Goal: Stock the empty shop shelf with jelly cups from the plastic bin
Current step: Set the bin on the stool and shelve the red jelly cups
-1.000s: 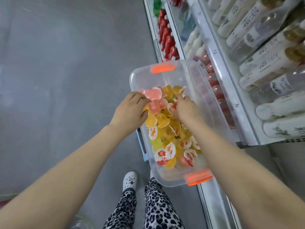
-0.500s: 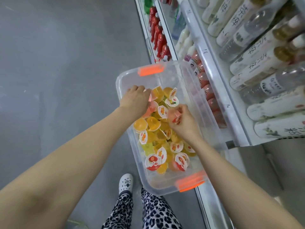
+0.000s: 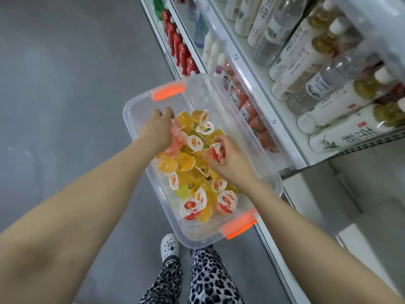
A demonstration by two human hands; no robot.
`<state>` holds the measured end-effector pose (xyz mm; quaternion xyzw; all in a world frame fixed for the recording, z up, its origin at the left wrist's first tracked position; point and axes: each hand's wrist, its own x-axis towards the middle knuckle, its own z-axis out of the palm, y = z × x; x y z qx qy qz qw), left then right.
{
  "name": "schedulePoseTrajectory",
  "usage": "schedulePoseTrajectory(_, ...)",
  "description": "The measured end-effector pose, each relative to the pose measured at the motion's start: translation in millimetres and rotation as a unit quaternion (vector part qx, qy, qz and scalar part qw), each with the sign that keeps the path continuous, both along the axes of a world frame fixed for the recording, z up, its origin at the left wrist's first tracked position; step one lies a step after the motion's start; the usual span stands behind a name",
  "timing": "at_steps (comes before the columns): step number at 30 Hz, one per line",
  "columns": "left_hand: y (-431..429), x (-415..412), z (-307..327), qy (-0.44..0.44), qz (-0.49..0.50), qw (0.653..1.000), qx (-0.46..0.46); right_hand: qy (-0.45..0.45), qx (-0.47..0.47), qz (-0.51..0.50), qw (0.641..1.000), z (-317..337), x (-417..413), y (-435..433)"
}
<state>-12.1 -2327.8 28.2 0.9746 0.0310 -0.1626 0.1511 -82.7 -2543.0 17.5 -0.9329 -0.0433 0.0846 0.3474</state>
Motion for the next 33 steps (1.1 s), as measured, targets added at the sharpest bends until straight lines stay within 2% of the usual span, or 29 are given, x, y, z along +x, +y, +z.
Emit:
schedulePoseTrajectory(6,-0.8,-21.2,15.2,-0.016,-0.014,1.000,-0.021,-0.012,-0.015,-0.010,1.000,16.2,-23.1,-11.5)
schedulePoseTrajectory(11,-10.9,-55.3,38.2,-0.078,-0.040,0.988,-0.125,-0.044,-0.033,-0.048,0.997,48.1,-52.7,-22.1)
schedulePoseTrajectory(15,-27.0,-89.0,62.7,-0.110,-0.072,0.957,-0.257,-0.071,0.012,-0.133,0.989,78.4,-87.9,-35.7)
schedulePoseTrajectory(20,-62.3,-119.4,88.8,-0.117,-0.142,0.919,-0.348,-0.117,0.069,-0.246,0.960,117.9,-140.4,-62.1)
schedulePoseTrajectory(23,-91.3,-133.1,104.2,-0.096,-0.179,0.910,-0.360,-0.147,0.072,-0.295,0.941,136.3,-169.3,-83.8)
schedulePoseTrajectory(27,-135.2,-147.8,124.1,-0.081,-0.237,0.893,-0.374,-0.196,0.027,-0.349,0.916,157.0,-200.7,-119.3)
schedulePoseTrajectory(33,-215.3,-172.9,155.3,-0.100,-0.319,0.867,-0.369,-0.243,-0.015,-0.394,0.886,195.4,-245.5,-192.9)
